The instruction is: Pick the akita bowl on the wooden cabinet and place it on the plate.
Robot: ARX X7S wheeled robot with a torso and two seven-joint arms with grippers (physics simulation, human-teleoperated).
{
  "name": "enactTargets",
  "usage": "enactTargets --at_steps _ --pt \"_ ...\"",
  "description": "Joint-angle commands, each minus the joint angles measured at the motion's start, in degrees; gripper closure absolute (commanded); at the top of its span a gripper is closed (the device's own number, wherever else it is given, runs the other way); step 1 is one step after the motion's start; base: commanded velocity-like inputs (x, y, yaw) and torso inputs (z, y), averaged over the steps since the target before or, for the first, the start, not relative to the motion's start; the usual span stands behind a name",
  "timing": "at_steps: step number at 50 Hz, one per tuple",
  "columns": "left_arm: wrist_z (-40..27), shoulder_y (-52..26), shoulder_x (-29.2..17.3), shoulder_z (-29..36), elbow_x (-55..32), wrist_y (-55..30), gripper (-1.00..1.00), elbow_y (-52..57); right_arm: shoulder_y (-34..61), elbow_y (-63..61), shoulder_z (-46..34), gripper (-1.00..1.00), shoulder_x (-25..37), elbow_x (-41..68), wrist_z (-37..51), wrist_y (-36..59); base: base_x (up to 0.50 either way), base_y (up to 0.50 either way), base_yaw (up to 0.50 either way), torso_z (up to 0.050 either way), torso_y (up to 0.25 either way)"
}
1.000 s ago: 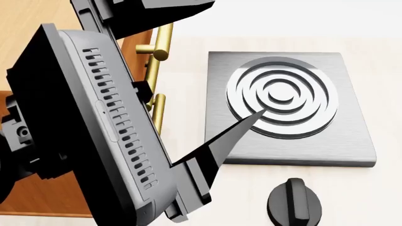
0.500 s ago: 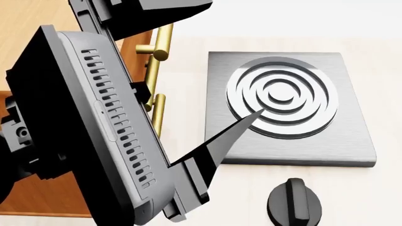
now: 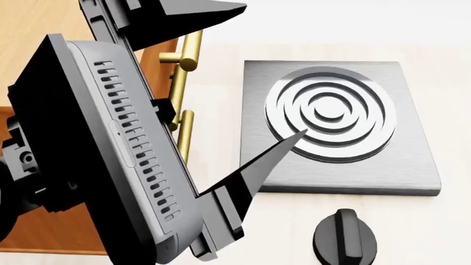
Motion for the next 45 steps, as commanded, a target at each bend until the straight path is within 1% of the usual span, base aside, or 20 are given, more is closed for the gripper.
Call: enactTargets --at_steps 1,21,26,45 --pt "-0.1 0.3 0.0 0.1 0.1 0.2 -1.00 0.0 -0.3 2.4 -0.2 1.00 -1.4 -1.2 -1.9 0.0 0.00 0.00 0.00 0.000 0.000" --pt "0.1 0.6 0.0 0.4 0.5 0.6 -1.00 -0.3 0.4 6.0 -1.9 1.00 -2.7 -3.2 -2.8 0.4 0.00 0.00 0.00 0.000 0.000" --pt "0.1 0.6 0.0 0.4 0.5 0.7 -1.00 -0.4 1.3 7.9 -3.5 1.00 -3.4 -4.4 -3.0 0.8 0.00 0.00 0.00 0.000 0.000" --pt "0.1 0.8 -0.1 0.5 0.6 0.9 -1.00 -0.4 -0.7 10.1 -2.4 1.00 -5.1 -4.3 -4.6 -0.1 0.00 0.00 0.00 0.001 0.001"
